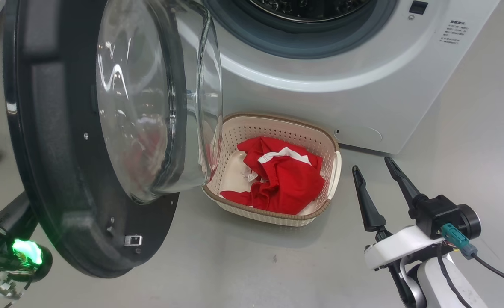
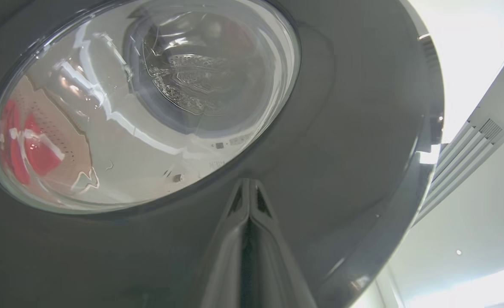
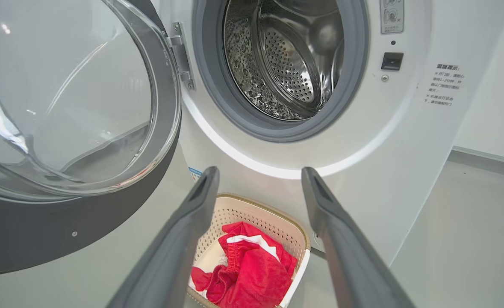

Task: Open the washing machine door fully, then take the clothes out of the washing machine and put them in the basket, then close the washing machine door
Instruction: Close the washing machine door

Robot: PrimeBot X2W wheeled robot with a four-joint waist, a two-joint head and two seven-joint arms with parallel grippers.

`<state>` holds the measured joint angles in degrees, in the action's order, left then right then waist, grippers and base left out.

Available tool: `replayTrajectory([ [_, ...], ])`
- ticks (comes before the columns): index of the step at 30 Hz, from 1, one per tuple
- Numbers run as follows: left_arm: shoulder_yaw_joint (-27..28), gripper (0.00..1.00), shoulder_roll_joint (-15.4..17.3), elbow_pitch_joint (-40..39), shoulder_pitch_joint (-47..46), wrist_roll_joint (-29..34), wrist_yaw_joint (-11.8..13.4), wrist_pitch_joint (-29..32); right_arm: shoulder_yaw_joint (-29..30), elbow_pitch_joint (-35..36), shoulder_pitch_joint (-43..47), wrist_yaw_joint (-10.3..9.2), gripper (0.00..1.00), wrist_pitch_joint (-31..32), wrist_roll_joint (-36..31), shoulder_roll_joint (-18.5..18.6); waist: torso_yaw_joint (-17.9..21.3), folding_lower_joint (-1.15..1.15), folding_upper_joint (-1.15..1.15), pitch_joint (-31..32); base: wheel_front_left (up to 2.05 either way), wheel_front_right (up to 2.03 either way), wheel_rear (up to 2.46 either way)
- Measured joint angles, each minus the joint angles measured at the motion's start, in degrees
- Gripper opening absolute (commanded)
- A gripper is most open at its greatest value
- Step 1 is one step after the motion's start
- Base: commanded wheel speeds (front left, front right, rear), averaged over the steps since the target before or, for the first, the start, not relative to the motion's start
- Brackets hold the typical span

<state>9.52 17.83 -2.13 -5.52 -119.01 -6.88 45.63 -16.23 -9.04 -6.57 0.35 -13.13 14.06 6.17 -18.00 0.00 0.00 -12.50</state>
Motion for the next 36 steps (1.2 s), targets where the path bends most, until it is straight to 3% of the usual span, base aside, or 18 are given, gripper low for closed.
replayTrajectory([
  [20,-2.41,0.00,-2.64,-8.47,1.46,0.53,0.00,4.91,-0.55,-0.70,-1.51,0.00,1.00,-0.64,0.55,-1.16,8.31,0.00,0.00,-1.32,0.00,0.00,0.00],
  [36,-4.02,0.00,-3.18,-9.75,1.17,3.11,-0.02,5.73,-0.92,-1.24,-2.79,0.00,1.00,-0.81,1.05,-2.09,15.54,0.00,0.00,-2.86,0.00,0.00,0.00],
])
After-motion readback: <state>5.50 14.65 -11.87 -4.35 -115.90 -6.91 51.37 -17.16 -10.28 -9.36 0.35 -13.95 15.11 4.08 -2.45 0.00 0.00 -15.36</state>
